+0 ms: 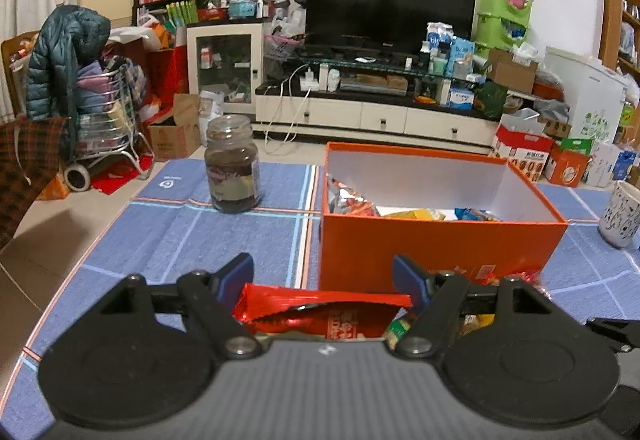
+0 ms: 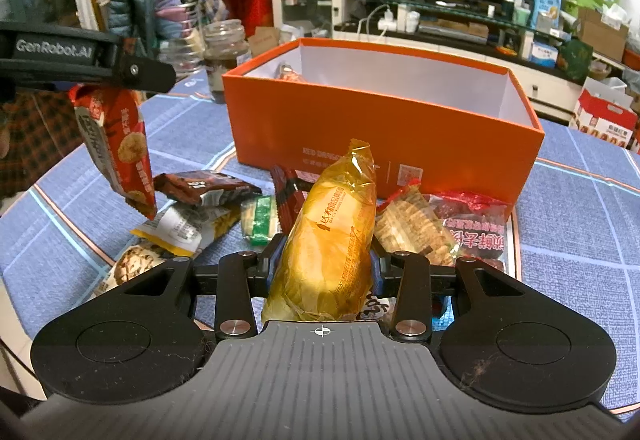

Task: Organize snacks
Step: 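Carry the red packet and yellow bun packet up over the orange box with both tools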

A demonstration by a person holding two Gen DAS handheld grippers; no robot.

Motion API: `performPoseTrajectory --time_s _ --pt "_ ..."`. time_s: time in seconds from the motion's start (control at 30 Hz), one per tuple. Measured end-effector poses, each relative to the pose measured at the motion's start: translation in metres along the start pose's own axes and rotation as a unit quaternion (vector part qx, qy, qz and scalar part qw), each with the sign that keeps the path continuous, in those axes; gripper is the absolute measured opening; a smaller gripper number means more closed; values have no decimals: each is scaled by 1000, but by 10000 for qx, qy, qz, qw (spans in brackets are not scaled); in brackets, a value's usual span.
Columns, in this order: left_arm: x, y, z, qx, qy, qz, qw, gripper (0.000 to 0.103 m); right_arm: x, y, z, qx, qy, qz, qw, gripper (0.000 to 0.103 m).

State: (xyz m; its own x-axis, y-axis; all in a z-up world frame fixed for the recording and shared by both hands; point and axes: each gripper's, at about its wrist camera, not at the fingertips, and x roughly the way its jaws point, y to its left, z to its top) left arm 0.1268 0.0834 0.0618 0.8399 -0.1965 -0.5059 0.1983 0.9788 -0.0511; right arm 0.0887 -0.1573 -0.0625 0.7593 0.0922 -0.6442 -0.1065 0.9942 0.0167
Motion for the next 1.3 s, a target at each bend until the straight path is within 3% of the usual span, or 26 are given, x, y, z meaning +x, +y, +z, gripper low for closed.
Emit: performPoseTrajectory --time_s 0.9,1.3 --pt "-27 -14 30 27 -169 100 9998 74 -54 -10 26 280 -654 -19 9975 25" --pt "-9 -41 74 277 -376 21 9989 74 -63 -41 73 513 -1125 -258 9920 25"
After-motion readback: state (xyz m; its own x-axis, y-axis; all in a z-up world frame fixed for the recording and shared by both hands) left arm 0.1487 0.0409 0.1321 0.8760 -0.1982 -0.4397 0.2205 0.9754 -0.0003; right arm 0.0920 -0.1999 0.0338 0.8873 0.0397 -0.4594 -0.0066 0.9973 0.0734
